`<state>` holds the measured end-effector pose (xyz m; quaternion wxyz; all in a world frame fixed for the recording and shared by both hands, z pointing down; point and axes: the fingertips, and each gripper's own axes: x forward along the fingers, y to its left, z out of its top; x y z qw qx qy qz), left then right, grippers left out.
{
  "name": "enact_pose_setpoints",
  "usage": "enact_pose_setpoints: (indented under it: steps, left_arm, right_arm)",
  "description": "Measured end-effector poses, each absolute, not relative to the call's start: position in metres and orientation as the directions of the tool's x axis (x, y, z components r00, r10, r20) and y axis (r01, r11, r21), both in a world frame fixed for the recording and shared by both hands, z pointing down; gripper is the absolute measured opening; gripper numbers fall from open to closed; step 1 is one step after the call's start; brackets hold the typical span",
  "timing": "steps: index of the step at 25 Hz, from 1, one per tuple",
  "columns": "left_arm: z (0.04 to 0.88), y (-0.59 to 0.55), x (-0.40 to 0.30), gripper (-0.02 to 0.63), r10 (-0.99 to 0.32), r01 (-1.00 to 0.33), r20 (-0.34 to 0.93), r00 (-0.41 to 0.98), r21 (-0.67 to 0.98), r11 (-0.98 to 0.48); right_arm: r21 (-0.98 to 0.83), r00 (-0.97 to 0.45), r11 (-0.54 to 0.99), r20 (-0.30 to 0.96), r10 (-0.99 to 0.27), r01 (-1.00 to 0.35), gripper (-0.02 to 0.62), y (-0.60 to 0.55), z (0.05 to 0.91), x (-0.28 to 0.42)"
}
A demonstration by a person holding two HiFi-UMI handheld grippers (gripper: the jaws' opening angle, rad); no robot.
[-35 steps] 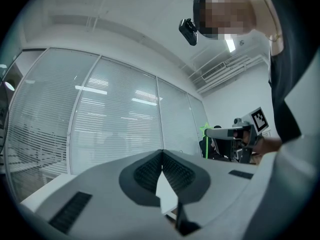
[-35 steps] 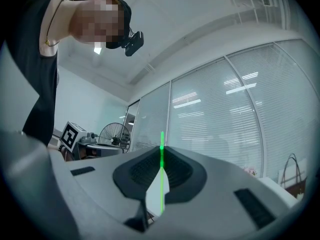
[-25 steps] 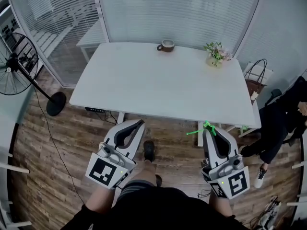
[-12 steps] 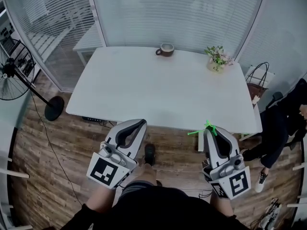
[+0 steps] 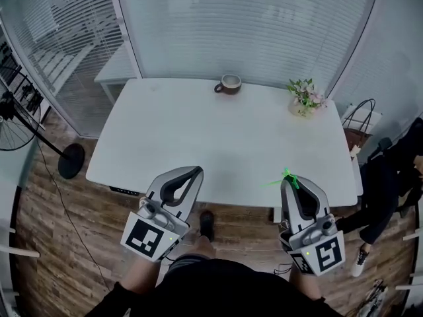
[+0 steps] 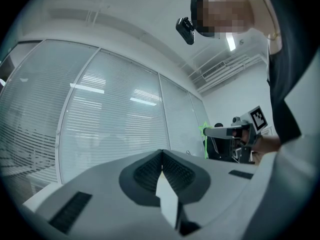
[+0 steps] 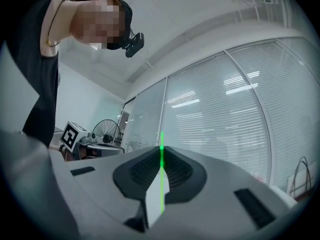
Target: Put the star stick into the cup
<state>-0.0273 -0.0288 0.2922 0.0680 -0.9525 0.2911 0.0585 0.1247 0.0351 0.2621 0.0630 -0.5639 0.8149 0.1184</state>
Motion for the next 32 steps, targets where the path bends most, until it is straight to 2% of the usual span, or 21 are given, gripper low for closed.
enact_pose_setpoints:
  steps: [8, 25, 32]
  left_arm:
    - [0.289, -0.098, -0.016, 0.014, -0.527, -0.541, -0.146, 0.838, -0.085, -0.837]
    - [0.290, -0.225, -0.009, 0.014, -0.489, -0.498, -0.114, 0.865, -0.071, -0.864]
    - [0.297, -0.253, -0.001, 0.014, -0.466, -0.473, -0.108, 0.878, -0.058, -0.879]
  right_arm:
    - [0.087, -0.348, 0.337, -0.257, -0.902, -0.938, 0.020, -0.034, 0.249, 0.127]
    - [0.114, -0.308, 0.290, -0.196, -0.931, -0.950, 0.021, -0.156, 0.256, 0.138]
    - [0.049, -0.312, 0.308, -0.178, -0.933, -0.950, 0.021, -0.180, 0.265, 0.137]
